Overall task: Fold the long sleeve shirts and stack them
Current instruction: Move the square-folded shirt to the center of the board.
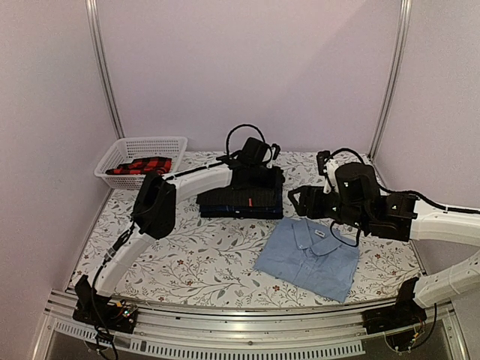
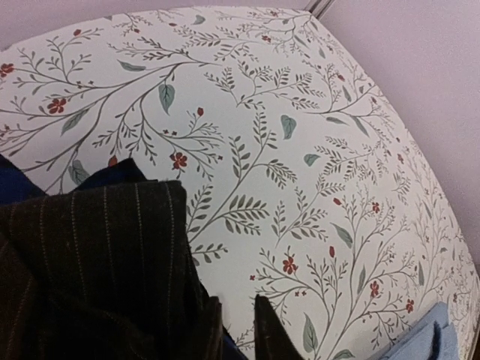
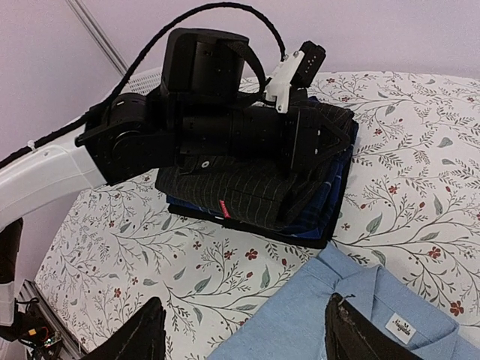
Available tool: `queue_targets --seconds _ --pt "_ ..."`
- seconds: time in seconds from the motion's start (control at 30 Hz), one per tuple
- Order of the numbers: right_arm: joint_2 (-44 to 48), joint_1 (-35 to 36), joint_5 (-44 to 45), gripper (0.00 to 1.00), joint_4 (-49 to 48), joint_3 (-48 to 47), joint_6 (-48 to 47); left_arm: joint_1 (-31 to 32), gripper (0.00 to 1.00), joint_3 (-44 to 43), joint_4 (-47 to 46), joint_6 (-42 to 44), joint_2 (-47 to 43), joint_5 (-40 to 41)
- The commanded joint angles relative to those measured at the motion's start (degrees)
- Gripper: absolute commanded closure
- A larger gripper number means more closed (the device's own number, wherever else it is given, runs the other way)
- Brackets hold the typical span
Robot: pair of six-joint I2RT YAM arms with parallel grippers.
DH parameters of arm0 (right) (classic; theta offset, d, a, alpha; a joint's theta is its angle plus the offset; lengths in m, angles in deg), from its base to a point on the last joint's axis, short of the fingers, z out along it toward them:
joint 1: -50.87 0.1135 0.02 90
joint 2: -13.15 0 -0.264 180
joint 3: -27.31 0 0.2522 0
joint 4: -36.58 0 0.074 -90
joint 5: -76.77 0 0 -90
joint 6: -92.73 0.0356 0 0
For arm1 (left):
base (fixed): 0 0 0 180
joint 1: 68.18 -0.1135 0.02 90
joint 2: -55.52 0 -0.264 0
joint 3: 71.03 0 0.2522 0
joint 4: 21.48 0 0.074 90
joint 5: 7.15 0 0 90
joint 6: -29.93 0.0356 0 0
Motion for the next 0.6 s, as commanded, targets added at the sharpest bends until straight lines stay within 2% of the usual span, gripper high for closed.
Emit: queue_targets --seconds 0.0,0.07,0.2,0.37,0.57 --pt "0.83 -0.36 3.07 0.29 4.88 0.28 3.32 0.06 0.66 -1.87 -4.76 -1.84 -0.36 -3.77" --pt "0.73 -0.36 3.63 0.27 6.52 0.86 5.69 -0.01 0.54 -1.70 -4.93 -2.04 -1.79 -4.55" --pt "1.09 -0.46 3.96 0.26 8.47 3.33 9.37 0.10 0.39 0.00 -6.06 -2.23 -5.90 -7.10" --pt "1.19 -1.12 3.92 0.26 10.52 5.39 13.02 0.63 0.30 6.02 -6.36 -2.03 -13.00 -9.48" --pt "1.82 -3.36 1.87 0.24 12.67 8.28 16.38 2.06 0.28 19.91 -6.20 -1.57 -24.55 -10.56"
